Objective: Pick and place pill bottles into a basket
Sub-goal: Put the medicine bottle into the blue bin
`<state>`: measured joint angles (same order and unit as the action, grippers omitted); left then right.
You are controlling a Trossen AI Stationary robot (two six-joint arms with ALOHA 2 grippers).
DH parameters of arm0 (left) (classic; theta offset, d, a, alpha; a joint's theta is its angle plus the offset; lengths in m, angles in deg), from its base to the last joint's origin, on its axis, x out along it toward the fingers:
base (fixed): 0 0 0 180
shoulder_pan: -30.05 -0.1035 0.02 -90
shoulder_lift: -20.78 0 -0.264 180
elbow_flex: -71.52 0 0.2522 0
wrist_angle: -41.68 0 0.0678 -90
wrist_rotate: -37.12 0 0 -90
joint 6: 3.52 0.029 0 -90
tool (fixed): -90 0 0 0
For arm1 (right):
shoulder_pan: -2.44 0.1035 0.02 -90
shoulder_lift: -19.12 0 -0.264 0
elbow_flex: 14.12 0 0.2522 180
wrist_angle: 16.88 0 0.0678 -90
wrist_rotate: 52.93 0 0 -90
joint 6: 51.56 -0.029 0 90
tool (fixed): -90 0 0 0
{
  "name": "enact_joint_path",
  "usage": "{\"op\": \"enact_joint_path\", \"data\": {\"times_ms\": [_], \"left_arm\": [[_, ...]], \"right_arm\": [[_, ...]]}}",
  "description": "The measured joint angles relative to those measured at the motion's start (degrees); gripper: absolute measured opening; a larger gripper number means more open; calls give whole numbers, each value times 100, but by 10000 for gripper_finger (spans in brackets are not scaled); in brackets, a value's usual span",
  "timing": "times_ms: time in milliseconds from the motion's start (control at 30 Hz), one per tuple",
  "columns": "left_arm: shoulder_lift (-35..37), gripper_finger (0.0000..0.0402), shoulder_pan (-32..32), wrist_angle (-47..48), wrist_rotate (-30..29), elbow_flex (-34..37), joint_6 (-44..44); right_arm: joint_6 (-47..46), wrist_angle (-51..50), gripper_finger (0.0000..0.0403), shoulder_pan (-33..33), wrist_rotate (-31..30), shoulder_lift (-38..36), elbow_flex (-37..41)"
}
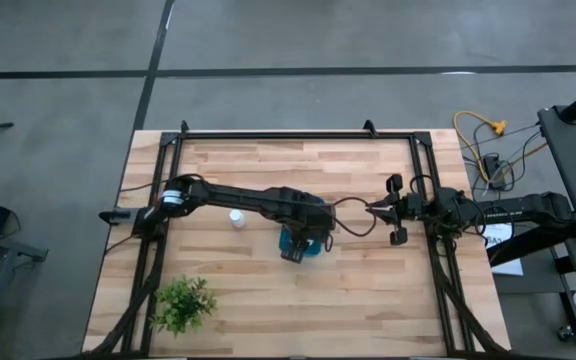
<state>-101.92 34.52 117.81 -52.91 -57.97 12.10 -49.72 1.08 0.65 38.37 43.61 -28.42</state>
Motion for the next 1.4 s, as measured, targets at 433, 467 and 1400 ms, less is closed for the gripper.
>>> {"op": "enact_joint_path", "data": {"times_ms": [433, 467, 1400], "left_arm": [[4, 159, 0, -679, 1, 461, 2], [4, 159, 0, -722, 2, 502, 2], [7, 159, 0, -1883, -27, 1527, -23]], "right_arm": [[-17, 0, 38, 0, 2, -1, 0], [-19, 0, 38, -1, 2, 0, 0], [-36, 0, 38, 1, 4, -1, 0]]}}
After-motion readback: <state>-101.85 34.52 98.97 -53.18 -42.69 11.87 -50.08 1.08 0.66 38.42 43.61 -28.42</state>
